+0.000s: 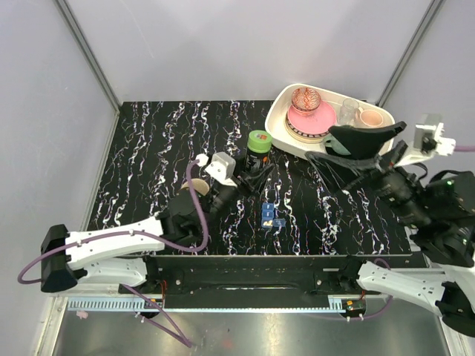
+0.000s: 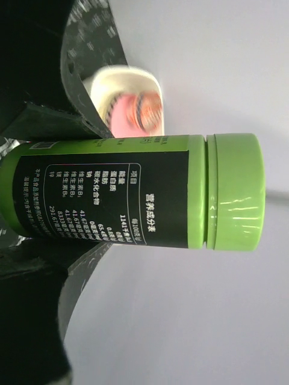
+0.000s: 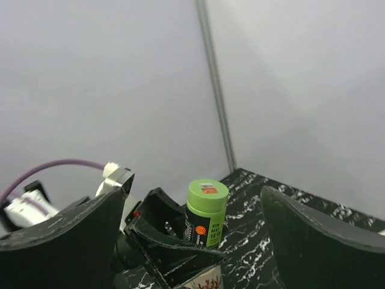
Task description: Sort the pills into containers
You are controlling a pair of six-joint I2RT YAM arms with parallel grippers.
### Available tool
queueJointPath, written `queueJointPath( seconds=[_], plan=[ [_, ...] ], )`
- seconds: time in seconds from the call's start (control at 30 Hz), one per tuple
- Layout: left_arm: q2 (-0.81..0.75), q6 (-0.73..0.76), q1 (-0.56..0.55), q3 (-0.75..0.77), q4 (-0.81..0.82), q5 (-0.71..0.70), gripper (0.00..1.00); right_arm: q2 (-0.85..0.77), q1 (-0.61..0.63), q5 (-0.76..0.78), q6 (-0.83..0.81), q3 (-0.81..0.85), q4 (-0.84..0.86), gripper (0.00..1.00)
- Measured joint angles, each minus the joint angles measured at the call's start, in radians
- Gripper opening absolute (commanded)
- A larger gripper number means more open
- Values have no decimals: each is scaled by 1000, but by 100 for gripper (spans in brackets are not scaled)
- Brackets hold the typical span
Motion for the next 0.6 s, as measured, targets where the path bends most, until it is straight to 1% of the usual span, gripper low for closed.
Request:
queueJointPath(
  seconds=[0.03,0.13,0.23,0.3,0.43,0.6],
  plan=[
    [-21,-14,0,-6,-14,45,0,-18,0,-42,-14,0,-2,100],
    [-74,-55,0,-6,-56,251,0,-44,0,-174,-54,-1,-31,100],
    [-93,-100,-1,-6,-77,465,0,-46,0,-282,-74,-11,-71,100],
    [-93,-120,-2,-6,-86,555,0,-46,0,-330,-79,-25,-90,100],
    [-93,-149,-4,-6,-95,692,0,-43,0,-395,-79,-52,-121,100],
    [-86,-168,-6,-6,-84,789,0,-39,0,-441,-74,-87,-119,96]
  ],
)
